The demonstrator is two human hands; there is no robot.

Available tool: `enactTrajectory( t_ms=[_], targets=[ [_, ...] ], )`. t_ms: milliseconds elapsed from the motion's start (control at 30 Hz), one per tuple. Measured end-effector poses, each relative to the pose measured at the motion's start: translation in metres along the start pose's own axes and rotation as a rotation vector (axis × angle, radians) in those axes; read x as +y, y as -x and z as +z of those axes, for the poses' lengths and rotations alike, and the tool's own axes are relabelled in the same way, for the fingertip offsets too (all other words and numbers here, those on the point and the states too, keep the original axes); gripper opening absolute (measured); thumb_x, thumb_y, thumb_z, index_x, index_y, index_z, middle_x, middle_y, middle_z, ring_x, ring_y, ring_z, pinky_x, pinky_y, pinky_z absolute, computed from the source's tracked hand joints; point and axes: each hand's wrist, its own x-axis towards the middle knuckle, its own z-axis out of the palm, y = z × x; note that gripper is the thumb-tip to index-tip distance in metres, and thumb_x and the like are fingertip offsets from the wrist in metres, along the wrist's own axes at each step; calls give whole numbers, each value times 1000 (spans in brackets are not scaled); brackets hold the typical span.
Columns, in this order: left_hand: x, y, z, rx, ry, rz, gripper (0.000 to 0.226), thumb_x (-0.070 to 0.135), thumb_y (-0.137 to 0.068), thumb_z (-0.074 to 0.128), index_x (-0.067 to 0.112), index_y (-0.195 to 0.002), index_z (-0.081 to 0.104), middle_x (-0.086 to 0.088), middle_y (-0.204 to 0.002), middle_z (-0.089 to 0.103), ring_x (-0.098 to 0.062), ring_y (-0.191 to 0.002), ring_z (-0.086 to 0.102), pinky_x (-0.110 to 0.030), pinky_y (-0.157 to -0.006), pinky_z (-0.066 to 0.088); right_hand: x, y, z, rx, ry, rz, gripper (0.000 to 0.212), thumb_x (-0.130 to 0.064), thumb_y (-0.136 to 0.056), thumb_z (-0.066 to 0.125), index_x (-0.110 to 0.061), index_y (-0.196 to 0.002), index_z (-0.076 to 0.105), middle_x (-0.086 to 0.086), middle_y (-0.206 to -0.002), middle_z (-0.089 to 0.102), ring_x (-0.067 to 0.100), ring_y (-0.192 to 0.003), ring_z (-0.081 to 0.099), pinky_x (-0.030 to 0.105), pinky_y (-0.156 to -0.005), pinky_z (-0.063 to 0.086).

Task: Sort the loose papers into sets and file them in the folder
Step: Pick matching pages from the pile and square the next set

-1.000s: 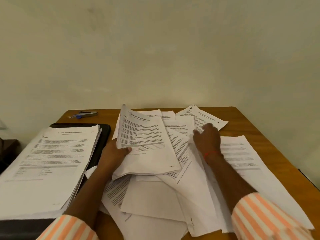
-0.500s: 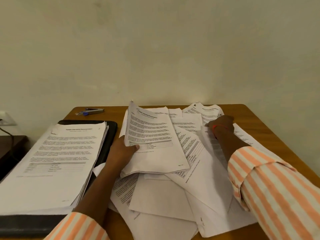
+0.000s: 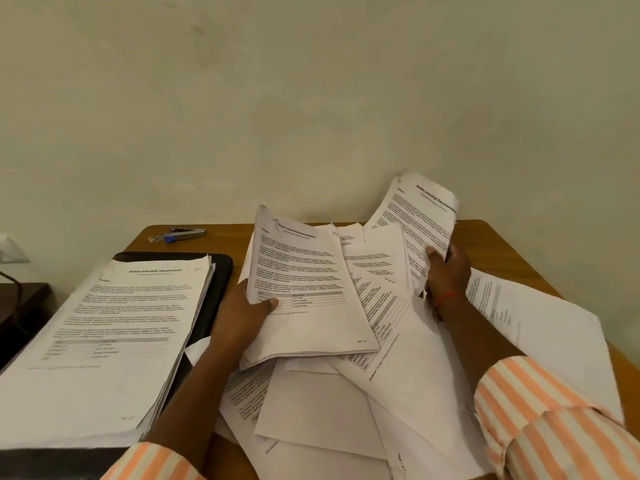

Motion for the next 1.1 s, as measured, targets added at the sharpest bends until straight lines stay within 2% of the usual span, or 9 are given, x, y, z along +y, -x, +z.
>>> enactTrajectory(
  t_ms=[133,300,400,500,600,700,867,1000,1100],
  targets=[
    [1,1,1,-5,2,24,34,17,-94,70,26,-125,58,10,-110,63,3,-85,58,-14,-64,43,0,-1,-1,-12,4,12,19,-16,-95,65,-15,-115,66,0,-112,70,15,-97,68,31,-80,56],
    [2,1,0,6,-4,31,39,18,-94,70,23,-130,58,8,-112,64,2,-85,58,-14,-65,43,-2,1,-1,-12,40,22,20,-15,-96,64,-13,-116,65,2,-112,70,13,-92,67,25,-72,54],
    [3,1,-2,15,-11,32,40,18,-94,70,23,-131,57,7,-114,64,2,-85,58,-13,-64,42,-4,2,1,-20,117,34,19,-16,-96,64,-10,-114,65,6,-114,70,20,-97,67,21,-66,48],
    [8,1,-10,64,-51,58,39,16,-95,69,20,-131,57,4,-115,64,-10,-94,63,-14,-67,43,-12,5,10,4,240,67,29,-26,-96,65,-5,-116,60,10,-117,66,25,-104,62,29,-77,44],
    [11,-1,-24,171,-97,46,44,16,-94,69,16,-136,55,-6,-129,64,-23,-109,62,-30,-83,49,-21,11,16,123,320,25,53,-43,-95,63,0,-125,53,17,-126,57,34,-117,54,43,-94,47],
    [8,-3,-32,229,-117,27,46,16,-94,70,15,-137,55,-10,-135,63,-30,-119,62,-39,-91,49,-33,26,9,183,608,5,61,-45,-96,57,-4,-138,42,21,-143,42,39,-135,38,55,-105,36],
    [7,-1,-36,214,-154,0,48,14,-93,70,15,-139,55,-9,-136,63,-32,-122,60,-44,-98,49,-35,58,-16,-299,1151,208,62,-58,-99,38,-13,-143,43,21,-150,32,40,-143,23,63,-113,17],
    [4,-3,-38,163,-196,-25,48,15,-92,71,16,-137,56,-10,-135,64,-31,-121,61,-43,-98,48,-31,72,-16,-495,1235,113,57,-53,-102,33,-12,-138,49,20,-144,42,41,-134,32,52,-111,24],
    [4,-3,-37,143,-225,-43,48,16,-92,72,15,-137,55,-11,-135,63,-31,-121,61,-42,-99,47,-34,84,-8,-484,1164,46,51,-44,-102,41,-5,-133,49,25,-138,44,41,-129,36,43,-108,29]
  ],
)
